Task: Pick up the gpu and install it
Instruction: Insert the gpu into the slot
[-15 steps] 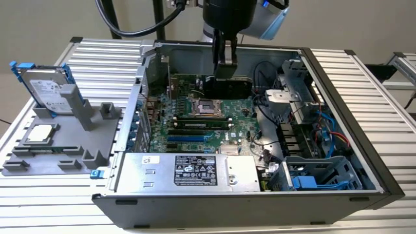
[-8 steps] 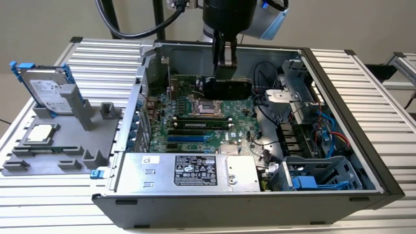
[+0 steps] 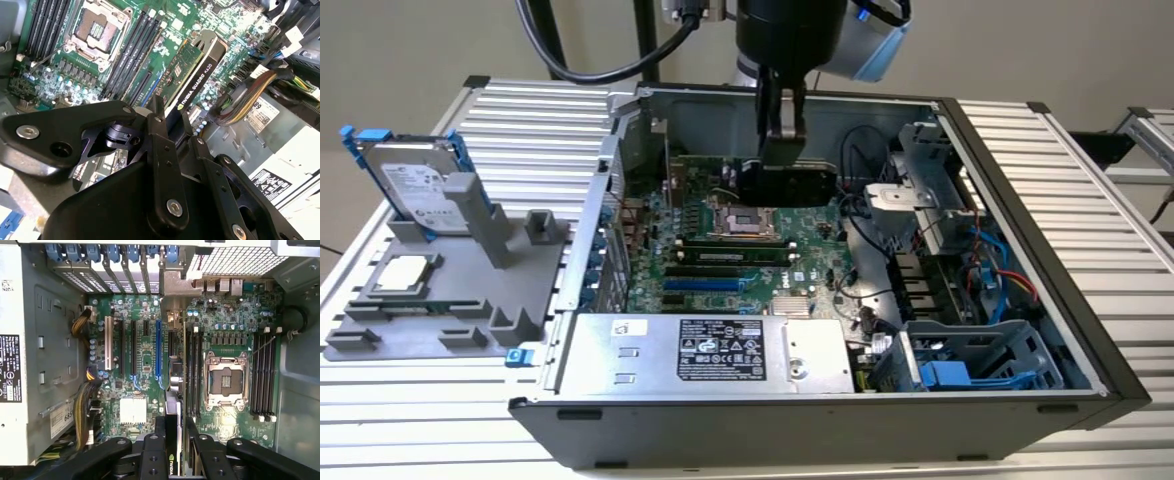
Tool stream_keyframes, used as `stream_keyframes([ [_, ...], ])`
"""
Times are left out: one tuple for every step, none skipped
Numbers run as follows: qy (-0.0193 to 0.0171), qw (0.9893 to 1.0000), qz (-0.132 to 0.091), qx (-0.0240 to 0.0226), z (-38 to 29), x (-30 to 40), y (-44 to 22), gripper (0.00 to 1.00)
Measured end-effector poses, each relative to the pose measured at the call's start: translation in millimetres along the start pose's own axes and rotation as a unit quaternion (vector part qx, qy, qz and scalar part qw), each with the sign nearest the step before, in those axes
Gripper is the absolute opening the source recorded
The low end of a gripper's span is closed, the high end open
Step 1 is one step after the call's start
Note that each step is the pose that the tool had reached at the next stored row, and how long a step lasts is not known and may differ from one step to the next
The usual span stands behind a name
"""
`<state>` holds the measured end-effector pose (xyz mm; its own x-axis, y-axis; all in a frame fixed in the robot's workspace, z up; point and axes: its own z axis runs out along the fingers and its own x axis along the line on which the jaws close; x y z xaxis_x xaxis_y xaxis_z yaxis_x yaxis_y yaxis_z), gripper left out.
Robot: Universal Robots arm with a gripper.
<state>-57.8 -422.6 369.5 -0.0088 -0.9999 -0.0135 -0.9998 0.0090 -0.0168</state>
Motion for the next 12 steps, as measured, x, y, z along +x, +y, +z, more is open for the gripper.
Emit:
stream_keyframes([
  [0.0000,1.0000,0.000,0.0000,0.2,0.0,0.0,0.00],
  [0.0000,1.0000,0.000,0.0000,0.4,0.0,0.0,0.00],
  [0.0000,1.0000,0.000,0.0000,0.6,0.0,0.0,0.00],
  [0.0000,1.0000,0.000,0.0000,0.7,0.0,0.0,0.00],
  [0.0000,1.0000,0.000,0.0000,0.9,0.0,0.0,0.00],
  [0.0000,1.0000,0.000,0.0000,1.1,0.0,0.0,0.00],
  [0.0000,1.0000,0.000,0.0000,1.3,0.0,0.0,0.00],
  [-0.0001,1.0000,0.000,0.0000,1.5,0.0,0.0,0.00],
  [0.0000,1.0000,0.000,0.0000,1.6,0.0,0.0,0.00],
  [0.0005,1.0000,0.000,0.0000,2.4,0.0,0.0,0.00],
  [0.0007,1.0000,0.000,0.0000,2.5,0.0,0.0,0.00],
  [0.0007,1.0000,0.000,0.0000,2.5,0.0,0.0,0.00],
])
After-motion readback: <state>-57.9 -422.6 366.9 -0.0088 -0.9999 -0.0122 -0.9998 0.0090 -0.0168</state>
